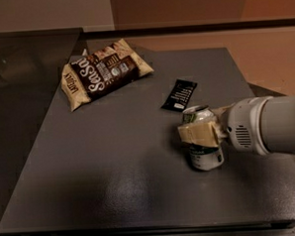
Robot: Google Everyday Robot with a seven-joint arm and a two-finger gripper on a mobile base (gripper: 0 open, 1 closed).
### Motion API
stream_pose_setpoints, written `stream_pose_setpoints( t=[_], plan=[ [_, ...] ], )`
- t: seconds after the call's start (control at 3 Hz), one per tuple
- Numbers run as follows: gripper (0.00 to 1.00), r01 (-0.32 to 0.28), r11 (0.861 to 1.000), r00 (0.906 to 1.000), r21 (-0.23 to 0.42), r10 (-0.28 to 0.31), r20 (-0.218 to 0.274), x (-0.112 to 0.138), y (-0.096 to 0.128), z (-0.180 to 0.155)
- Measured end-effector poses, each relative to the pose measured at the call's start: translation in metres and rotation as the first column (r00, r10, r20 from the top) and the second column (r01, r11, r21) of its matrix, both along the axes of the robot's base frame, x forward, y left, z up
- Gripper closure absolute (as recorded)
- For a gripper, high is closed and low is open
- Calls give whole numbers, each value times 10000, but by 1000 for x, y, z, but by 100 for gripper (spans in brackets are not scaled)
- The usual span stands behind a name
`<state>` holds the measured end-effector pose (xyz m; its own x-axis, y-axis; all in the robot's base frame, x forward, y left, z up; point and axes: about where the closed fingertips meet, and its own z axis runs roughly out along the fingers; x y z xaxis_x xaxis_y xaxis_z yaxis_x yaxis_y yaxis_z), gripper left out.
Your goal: Place 7up can upright
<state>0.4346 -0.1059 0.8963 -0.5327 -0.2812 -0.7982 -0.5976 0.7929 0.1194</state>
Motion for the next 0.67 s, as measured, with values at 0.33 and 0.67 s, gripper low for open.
stream_pose_setpoints(
  t=[0.33, 0.67],
  plan=[
    [100, -151, 9962, 9998, 863, 137, 170, -8, -7, -5],
    [100, -824, 9771, 9940, 1960, 663, 875, -15, 1, 15]
  ],
)
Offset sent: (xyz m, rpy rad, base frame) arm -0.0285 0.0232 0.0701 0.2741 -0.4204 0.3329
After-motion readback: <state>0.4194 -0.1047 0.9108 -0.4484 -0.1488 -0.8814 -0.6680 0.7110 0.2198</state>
